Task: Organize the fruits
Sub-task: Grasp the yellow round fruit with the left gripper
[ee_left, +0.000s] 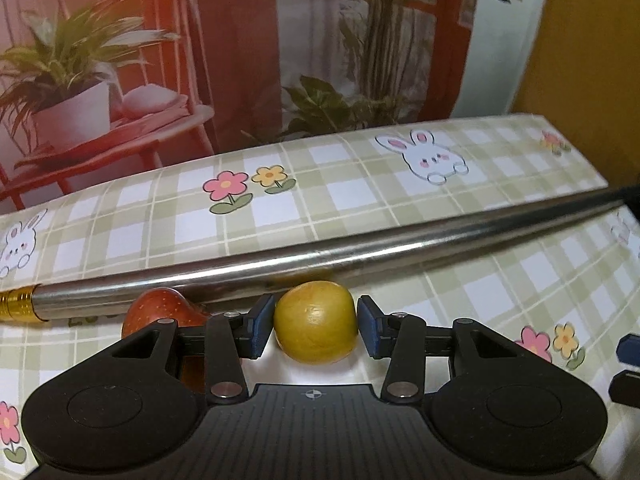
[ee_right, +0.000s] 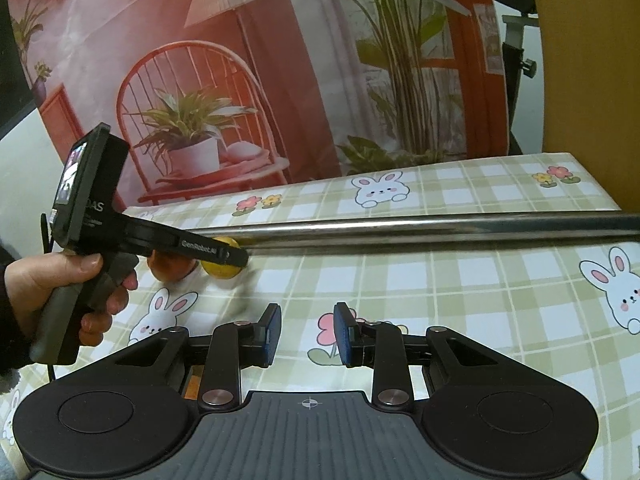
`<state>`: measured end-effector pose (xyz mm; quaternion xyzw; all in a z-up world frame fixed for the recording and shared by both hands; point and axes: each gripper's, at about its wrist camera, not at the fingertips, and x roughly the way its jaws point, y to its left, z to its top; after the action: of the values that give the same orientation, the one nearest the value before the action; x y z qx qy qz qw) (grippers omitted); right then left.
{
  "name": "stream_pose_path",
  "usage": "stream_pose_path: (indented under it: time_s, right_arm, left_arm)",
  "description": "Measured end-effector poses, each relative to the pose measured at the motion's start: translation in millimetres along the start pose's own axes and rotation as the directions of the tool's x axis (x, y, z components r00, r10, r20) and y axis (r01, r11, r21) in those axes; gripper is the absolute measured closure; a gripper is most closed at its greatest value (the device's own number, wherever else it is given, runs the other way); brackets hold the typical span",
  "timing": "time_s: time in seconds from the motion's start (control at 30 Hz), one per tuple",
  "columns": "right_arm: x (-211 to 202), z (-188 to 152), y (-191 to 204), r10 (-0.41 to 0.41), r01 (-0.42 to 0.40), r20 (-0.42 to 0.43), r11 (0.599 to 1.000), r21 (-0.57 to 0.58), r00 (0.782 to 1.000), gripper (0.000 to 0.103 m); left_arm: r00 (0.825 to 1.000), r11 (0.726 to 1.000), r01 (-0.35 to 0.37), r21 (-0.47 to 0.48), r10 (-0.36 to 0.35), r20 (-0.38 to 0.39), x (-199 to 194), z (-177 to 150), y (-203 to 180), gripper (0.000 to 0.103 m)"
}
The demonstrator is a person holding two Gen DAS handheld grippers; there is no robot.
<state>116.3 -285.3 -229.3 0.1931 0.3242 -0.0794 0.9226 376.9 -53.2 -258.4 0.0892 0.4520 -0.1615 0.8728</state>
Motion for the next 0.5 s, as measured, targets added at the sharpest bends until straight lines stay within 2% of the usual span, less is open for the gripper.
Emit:
stream_pose_path:
  time_s: [0.1, 0.33, 0.5]
  right_arm:
    - [-2, 0, -1, -0.002, 0.002, 0.005, 1.000, 0.003, 1.000, 0.076]
    - [-6, 0, -2, -0.001, 0.001, 0.011, 1.000, 0.010, 1.000, 0.076]
    - [-9, -1, 2, 0.017, -0.017, 0.012, 1.000, 0.020, 1.000, 0.076]
  left_arm:
    - [1.000, 1.000, -0.006, 0.017, 0.006, -0.003, -3, -3, -3, 0.057]
    - [0.998, 0.998, 0.066, -0.010, -0.066, -0.012, -21, -17, 0, 0.057]
    - [0.996, 0.996, 0.087, 0.007, -0.087, -0.002, -45, -34, -5, 0.057]
